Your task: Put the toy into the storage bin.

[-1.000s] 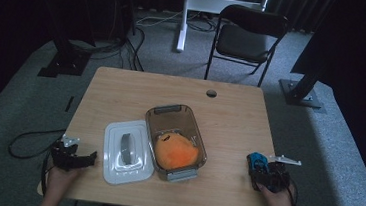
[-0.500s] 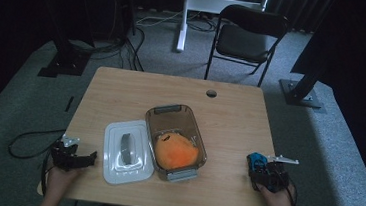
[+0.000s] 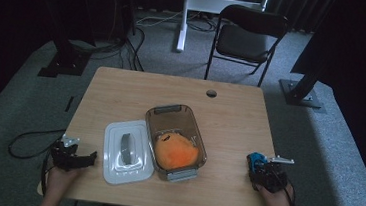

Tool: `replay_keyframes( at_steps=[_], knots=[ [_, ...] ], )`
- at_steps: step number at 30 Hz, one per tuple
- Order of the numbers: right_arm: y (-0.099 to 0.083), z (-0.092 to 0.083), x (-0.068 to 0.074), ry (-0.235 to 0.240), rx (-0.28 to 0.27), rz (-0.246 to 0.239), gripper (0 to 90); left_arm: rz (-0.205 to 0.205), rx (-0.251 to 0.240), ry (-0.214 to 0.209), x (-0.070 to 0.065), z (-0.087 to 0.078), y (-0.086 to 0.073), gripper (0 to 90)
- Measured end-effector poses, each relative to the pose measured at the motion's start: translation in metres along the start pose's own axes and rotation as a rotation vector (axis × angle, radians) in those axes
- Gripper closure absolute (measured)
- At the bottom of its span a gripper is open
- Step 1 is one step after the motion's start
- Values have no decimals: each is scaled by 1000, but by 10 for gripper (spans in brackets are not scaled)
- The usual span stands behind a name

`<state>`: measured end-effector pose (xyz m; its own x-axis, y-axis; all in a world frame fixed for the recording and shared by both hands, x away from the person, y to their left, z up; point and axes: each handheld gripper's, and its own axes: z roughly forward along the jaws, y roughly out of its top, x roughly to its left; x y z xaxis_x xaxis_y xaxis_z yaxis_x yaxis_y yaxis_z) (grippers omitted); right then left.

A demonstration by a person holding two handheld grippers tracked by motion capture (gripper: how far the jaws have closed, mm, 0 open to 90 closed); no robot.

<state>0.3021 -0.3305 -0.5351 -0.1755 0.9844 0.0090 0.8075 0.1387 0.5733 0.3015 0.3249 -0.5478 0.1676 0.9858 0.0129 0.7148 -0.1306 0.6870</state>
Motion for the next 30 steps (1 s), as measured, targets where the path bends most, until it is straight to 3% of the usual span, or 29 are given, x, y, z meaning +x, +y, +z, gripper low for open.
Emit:
replay_keyframes(
  at_steps=[20,30],
  knots=[
    [5,-3,1,-1,20,-30,248,0,0,0,0,0,0,7],
    [16,-19,5,12,-12,-36,249,0,0,0,0,0,0,7]
  ],
)
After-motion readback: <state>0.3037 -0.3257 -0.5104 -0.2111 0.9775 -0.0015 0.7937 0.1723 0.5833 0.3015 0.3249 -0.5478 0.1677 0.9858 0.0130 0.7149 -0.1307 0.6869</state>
